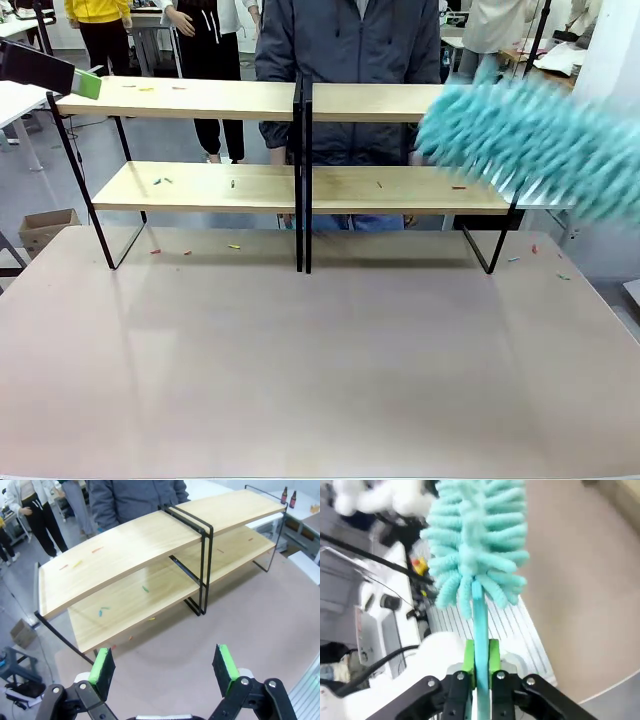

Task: Clean the shelves.
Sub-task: Clean a randomly selected level of the Shelf with the Duster, then clean another randomly selected level of the Shelf with the Duster.

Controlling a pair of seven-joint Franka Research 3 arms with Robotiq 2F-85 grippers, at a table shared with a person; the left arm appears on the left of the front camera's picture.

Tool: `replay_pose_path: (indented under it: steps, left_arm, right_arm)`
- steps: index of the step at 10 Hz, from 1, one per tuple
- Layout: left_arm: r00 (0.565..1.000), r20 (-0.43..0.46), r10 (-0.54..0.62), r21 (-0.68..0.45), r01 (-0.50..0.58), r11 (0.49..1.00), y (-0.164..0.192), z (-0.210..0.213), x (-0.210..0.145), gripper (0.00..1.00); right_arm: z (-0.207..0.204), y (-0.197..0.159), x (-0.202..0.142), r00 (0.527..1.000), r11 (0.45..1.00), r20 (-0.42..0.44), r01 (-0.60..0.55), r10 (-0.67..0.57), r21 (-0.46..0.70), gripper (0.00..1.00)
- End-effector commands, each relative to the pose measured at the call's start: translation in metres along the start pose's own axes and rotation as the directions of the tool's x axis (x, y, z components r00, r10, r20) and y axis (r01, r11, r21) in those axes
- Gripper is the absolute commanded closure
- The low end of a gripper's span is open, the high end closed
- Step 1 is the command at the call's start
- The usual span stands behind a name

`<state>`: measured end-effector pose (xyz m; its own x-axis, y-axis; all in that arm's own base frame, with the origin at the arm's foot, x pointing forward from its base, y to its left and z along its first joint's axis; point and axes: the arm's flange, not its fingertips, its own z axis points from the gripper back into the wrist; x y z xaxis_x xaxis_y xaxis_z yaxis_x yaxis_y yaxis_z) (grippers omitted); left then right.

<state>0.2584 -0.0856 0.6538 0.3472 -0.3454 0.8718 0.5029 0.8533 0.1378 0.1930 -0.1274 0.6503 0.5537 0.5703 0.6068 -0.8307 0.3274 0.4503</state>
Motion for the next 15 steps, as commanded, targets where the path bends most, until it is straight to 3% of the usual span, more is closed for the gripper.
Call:
replay_pose_path:
  steps: [1,2,3,4,5,15]
  left_arm:
    - [1.0,0.0,0.002,-0.002,-0.002,1.0,0.001,-0.001,-0.001,0.0]
    - [1.0,0.0,0.002,-0.002,-0.002,1.0,0.001,-0.001,-0.001,0.0]
    - [1.0,0.0,0.002,-0.002,-0.002,1.0,0.001,-0.001,-0.001,0.0]
    - [1.0,0.0,0.002,-0.002,-0.002,1.0,0.001,-0.001,-0.001,0.0]
    - [1.0,0.0,0.002,-0.002,-0.002,1.0,0.001,-0.001,-0.001,0.0]
    - [1.0,0.0,0.002,-0.002,-0.002,1.0,0.001,-0.001,-0.001,0.0]
  right_arm:
    - [0.071,-0.006,-0.004,0.917,0.985,0.385,-0.15,0.107,0.086,0.88]
    - [0.087,-0.016,-0.02,0.795,0.991,0.593,-0.125,0.125,-0.041,0.88]
    - [0.085,-0.035,-0.03,0.694,0.997,0.717,-0.016,0.065,-0.075,0.88]
    - [0.063,-0.051,-0.026,0.703,0.984,0.706,0.171,-0.08,-0.059,0.88]
    - [0.108,-0.002,-0.039,0.879,0.999,0.476,-0.011,0.024,-0.03,0.88]
    - [0.108,-0.002,-0.039,0.879,0.999,0.476,-0.011,0.024,-0.03,0.88]
